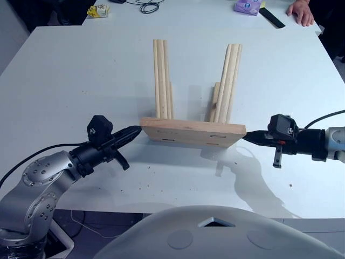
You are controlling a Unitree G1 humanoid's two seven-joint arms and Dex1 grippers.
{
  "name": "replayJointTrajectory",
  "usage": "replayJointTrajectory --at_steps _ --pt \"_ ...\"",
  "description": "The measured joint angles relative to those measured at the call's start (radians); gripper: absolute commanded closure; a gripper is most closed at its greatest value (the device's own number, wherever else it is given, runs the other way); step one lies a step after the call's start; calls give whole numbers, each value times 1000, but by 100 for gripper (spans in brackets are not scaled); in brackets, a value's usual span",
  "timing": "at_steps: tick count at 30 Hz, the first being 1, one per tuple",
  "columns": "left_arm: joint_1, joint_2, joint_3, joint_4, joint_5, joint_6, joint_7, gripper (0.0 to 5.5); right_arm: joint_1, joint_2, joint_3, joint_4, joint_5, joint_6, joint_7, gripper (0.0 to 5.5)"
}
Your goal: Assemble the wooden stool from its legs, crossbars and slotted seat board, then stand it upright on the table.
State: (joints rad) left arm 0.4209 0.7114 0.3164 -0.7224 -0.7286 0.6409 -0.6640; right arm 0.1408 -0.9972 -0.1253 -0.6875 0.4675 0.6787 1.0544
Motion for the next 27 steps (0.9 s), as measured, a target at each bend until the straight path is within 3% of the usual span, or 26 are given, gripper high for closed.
replayJointTrajectory --at_steps 11,14,19,27 --pt "42 -18 -36 16 2 -85 -41 550 -97 18 63 161 -78 -126 9 547" --pt "40 1 -31 67 8 -111 -96 513 -78 12 59 161 -73 -166 43 550" --pt "45 56 -6 194 36 -132 -219 439 -32 11 84 166 -34 -252 153 479" --pt "145 104 15 138 28 -133 -350 311 -36 10 84 263 -59 -315 163 355"
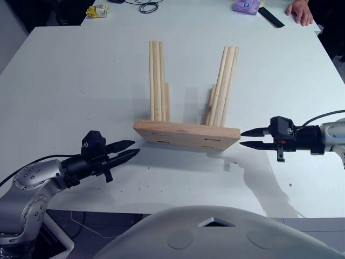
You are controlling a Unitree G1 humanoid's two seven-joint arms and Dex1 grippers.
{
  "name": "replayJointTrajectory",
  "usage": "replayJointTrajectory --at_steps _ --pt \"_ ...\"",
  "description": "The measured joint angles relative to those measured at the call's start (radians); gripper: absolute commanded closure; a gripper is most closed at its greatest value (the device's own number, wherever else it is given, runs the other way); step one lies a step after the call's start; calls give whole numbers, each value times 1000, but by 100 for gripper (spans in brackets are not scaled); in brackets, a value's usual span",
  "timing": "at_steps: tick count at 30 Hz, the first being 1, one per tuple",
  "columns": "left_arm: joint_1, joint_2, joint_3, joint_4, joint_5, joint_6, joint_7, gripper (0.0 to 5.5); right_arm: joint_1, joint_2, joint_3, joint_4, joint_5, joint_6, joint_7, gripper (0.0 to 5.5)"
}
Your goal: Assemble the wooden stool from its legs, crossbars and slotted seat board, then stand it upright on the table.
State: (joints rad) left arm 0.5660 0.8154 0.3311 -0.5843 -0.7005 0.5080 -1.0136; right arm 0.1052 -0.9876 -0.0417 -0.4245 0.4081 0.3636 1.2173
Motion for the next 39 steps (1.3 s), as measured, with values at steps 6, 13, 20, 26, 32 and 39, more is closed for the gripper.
replayJointTrajectory --at_steps 6,13,20,26,32,39 --pt "-88 52 -100 160 234 -184 -49 228 66 -1 36 -4 -38 -26 0 271" --pt "-361 -2 -229 462 425 -492 -45 228 66 56 94 30 -106 -39 -95 251" --pt "-475 -29 -330 629 467 -617 -120 228 25 128 161 48 -134 -39 -151 251" --pt "-540 -58 -373 707 487 -666 -137 228 -26 172 209 91 -151 -42 -164 251" --pt "-585 -95 -409 774 512 -703 -136 228 -80 194 248 155 -175 -63 -146 251" --pt "-579 -134 -465 761 523 -715 -161 228 -128 206 280 225 -195 -100 -116 251"
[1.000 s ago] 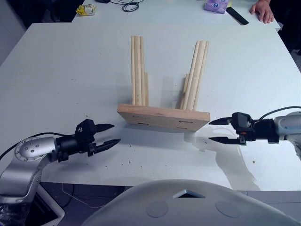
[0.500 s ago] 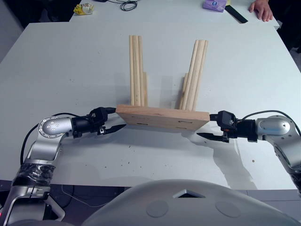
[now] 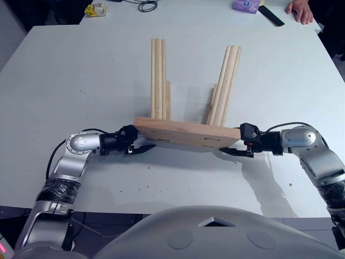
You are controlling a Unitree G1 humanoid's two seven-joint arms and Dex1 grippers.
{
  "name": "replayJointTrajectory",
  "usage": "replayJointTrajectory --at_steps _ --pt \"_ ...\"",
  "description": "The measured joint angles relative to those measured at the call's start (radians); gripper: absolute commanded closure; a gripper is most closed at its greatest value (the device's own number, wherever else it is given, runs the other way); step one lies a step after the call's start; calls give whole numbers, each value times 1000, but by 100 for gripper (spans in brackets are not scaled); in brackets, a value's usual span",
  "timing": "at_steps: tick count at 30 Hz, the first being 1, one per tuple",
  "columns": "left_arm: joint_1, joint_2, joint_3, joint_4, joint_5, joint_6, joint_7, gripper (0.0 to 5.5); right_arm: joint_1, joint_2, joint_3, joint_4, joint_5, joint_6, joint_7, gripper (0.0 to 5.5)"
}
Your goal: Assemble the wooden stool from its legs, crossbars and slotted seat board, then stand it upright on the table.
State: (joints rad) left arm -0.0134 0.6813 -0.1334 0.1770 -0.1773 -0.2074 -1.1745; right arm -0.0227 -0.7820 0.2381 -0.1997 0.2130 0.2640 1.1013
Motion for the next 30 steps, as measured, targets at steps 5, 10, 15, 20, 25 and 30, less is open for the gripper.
replayJointTrajectory --at_steps 5,10,15,20,25,30 --pt "-2 8 0 6 0 -3 -21 228 5 -1 3 3 -19 -12 -1 320" --pt "-15 9 0 28 1 -10 -23 265 19 2 9 4 -28 -25 -1 386" --pt "-19 11 22 26 -16 3 -17 344 25 8 9 4 -35 -30 -7 418" --pt "-22 14 32 -9 -43 57 -27 374 25 16 9 5 -38 -30 -14 418" --pt "-14 16 35 -24 -44 74 -27 374 24 17 8 5 -38 -28 -12 418" --pt "41 15 54 -78 -61 105 -10 375 18 17 8 13 -39 -30 2 418"
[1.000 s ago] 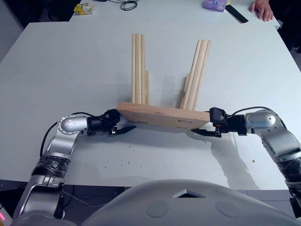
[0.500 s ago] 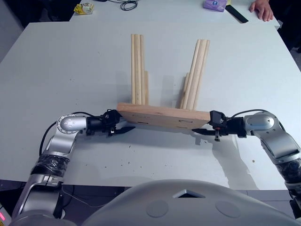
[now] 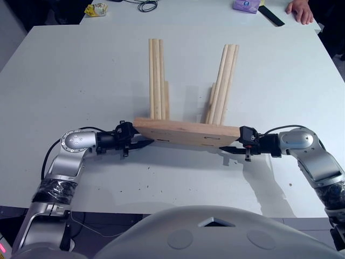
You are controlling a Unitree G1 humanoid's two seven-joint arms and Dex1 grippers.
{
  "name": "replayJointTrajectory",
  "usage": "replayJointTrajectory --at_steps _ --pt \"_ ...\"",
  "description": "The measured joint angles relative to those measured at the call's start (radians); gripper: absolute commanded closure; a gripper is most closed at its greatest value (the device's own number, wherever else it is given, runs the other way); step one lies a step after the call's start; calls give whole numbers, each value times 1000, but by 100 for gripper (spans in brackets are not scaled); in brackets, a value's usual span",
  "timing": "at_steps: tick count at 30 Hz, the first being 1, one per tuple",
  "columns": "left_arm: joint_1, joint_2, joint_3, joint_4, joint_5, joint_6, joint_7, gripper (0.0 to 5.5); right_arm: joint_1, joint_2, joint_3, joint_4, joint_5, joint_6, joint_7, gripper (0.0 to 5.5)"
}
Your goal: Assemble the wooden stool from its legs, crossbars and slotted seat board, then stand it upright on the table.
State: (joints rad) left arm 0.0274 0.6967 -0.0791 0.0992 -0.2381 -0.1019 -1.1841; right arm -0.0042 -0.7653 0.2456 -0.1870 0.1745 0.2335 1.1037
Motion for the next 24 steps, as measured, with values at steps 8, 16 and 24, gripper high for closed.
replayJointTrajectory --at_steps 8,16,24 --pt "106 59 95 -255 -168 302 16 377 -7 -37 -82 -46 146 122 104 418" --pt "120 106 288 -520 -562 673 135 376 -32 -160 -270 -122 491 484 204 417" --pt "189 101 407 -611 -1029 737 468 375 -57 -196 -411 -140 869 754 100 417"
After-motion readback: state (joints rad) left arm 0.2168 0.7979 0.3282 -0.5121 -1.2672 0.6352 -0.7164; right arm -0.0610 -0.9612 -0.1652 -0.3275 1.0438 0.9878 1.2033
